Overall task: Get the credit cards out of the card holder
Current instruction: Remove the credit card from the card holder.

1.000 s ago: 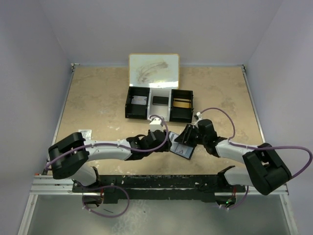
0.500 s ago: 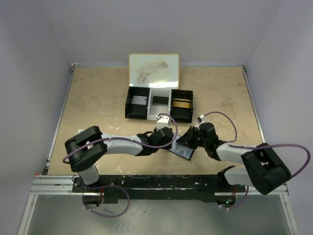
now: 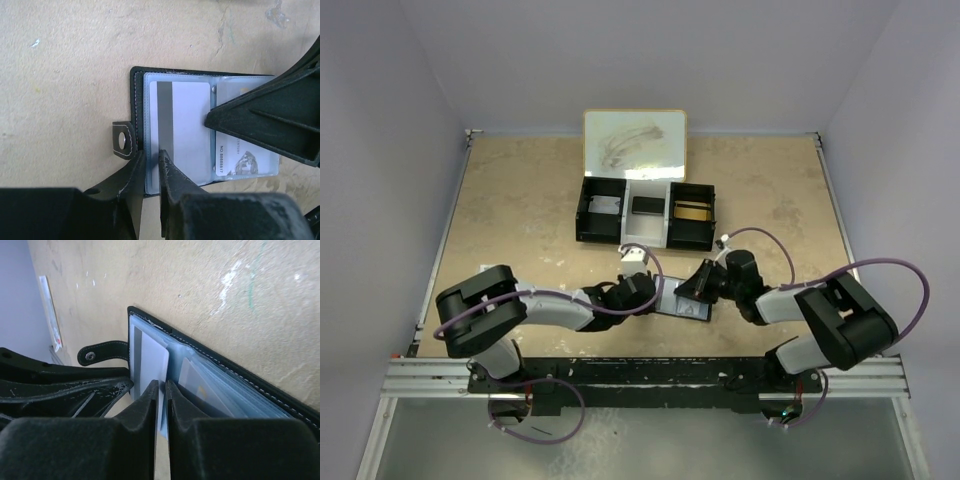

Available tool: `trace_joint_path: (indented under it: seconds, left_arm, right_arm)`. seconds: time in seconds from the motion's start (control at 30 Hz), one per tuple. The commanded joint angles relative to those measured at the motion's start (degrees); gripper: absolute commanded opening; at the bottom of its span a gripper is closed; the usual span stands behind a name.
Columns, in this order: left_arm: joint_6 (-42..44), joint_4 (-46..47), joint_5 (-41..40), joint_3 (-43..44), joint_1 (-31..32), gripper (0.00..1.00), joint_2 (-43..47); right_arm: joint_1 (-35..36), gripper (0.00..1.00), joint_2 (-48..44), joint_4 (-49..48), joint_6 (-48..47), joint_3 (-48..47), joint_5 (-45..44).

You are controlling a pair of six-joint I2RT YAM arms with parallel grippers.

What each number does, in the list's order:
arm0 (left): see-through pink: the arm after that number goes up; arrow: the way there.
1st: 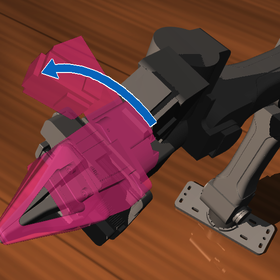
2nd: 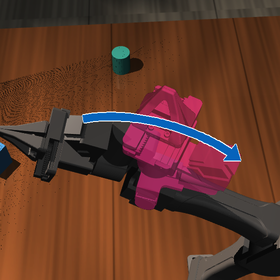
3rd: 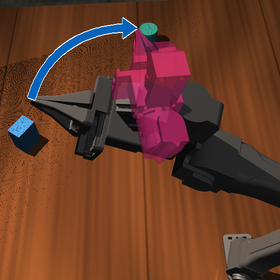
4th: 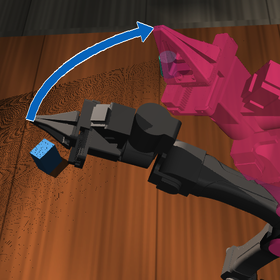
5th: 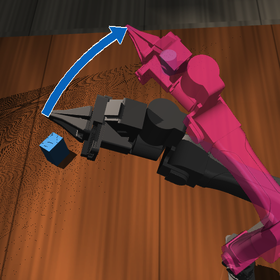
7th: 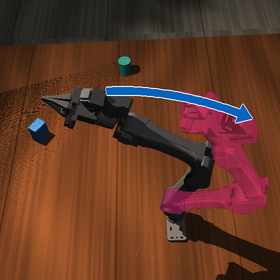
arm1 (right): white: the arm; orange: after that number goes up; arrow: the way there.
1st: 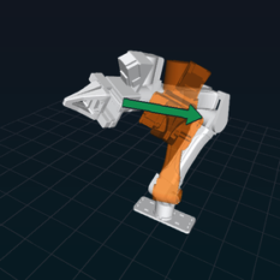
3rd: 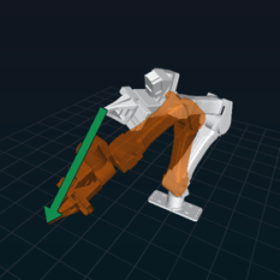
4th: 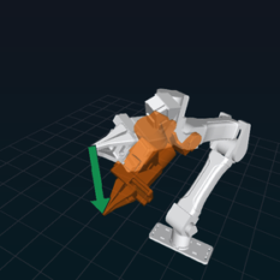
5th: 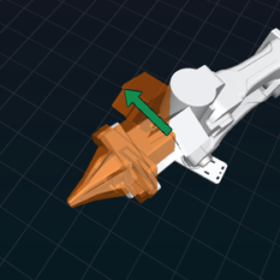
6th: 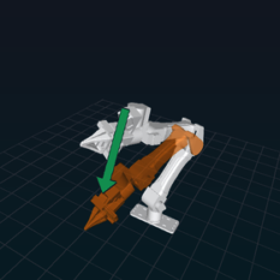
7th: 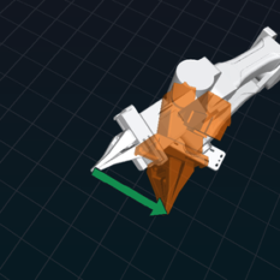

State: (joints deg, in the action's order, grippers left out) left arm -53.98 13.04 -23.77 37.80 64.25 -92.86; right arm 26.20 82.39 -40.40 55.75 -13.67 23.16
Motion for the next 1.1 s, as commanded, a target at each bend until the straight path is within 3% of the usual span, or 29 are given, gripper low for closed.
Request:
trace_joint_path:
  seconds: [0.0, 0.1, 0.57, 1.07]
  left_arm:
    - [-3.52, -1.43, -1.30, -2.37, 1.69, 0.14, 3.34]
    - [-5.89, -4.40, -3.96, -3.16, 2.34, 0.13, 4.39]
    - [-9.82, -3.16, -4.88, -6.59, 2.46, 0.11, 1.83]
    - [-9.36, -5.56, -5.89, -6.33, 2.63, 0.12, 5.46]
  right_arm:
    - [0.34, 0.06, 0.93, -4.35, -3.55, -0.64, 7.64]
    - [0.30, 0.00, 0.06, -3.81, -4.71, -0.70, 8.56]
    - [-2.08, 0.00, -9.69, 14.45, -6.86, -0.73, 3.75]
    - [-4.05, 0.00, -15.92, 21.58, -7.47, 0.66, -0.30]
